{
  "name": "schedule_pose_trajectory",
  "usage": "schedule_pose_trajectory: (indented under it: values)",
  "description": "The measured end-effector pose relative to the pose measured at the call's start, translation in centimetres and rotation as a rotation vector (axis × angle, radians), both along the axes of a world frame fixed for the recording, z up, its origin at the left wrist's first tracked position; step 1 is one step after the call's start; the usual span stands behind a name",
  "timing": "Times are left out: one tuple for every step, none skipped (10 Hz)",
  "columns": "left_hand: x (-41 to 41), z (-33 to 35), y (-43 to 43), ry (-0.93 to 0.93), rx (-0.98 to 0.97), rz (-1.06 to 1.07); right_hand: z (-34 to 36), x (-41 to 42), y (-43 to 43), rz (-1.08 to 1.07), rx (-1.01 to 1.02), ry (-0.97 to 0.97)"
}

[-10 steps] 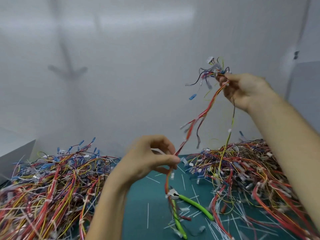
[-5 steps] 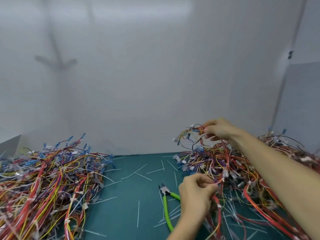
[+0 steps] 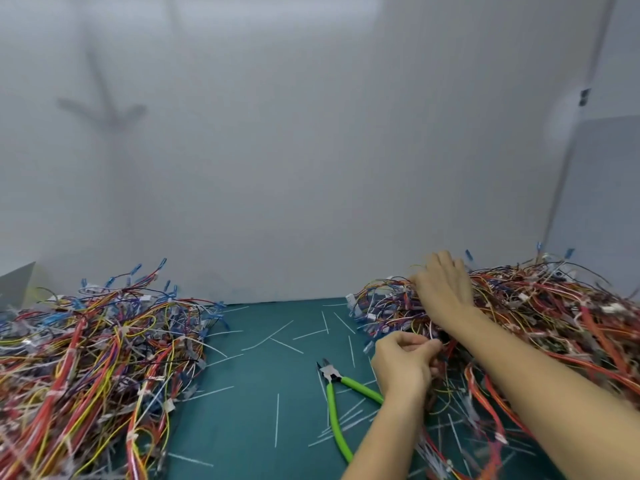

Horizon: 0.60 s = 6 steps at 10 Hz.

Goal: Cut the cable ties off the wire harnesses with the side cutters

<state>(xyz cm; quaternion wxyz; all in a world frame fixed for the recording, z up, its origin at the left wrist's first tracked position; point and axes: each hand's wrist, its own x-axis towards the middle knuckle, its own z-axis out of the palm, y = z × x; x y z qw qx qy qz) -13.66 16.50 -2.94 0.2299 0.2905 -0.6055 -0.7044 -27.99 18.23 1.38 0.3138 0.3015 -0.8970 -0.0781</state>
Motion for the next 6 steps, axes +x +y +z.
schedule_pose_trajectory:
  values:
    - [-0.2,-0.4,-0.5,-0.005,0.027,0.06,-0.9,0.1,0.5,-0.061,0.075,-0.026]
    - [-0.1,-0.9,-1.0,-0.023,0.031,0.07,-1.9,0.2,1.3,-0.094,0.13,-0.086]
    - [0.5,-1.1,-1.5,-0.021,0.009,0.056,-2.2,0.2,1.8,-0.105,0.16,-0.103]
    - [1.8,-0.3,-3.0,0.003,-0.006,0.054,-1.5,0.6,1.8,-0.1,0.19,-0.158]
    - [3.6,1.4,-5.8,0.084,0.065,0.049,0.0,2.1,1.2,-0.096,0.128,-0.234]
    - [6.6,3.9,-8.6,0.158,0.024,0.142,1.7,4.0,1.2,-0.031,-0.125,-0.252]
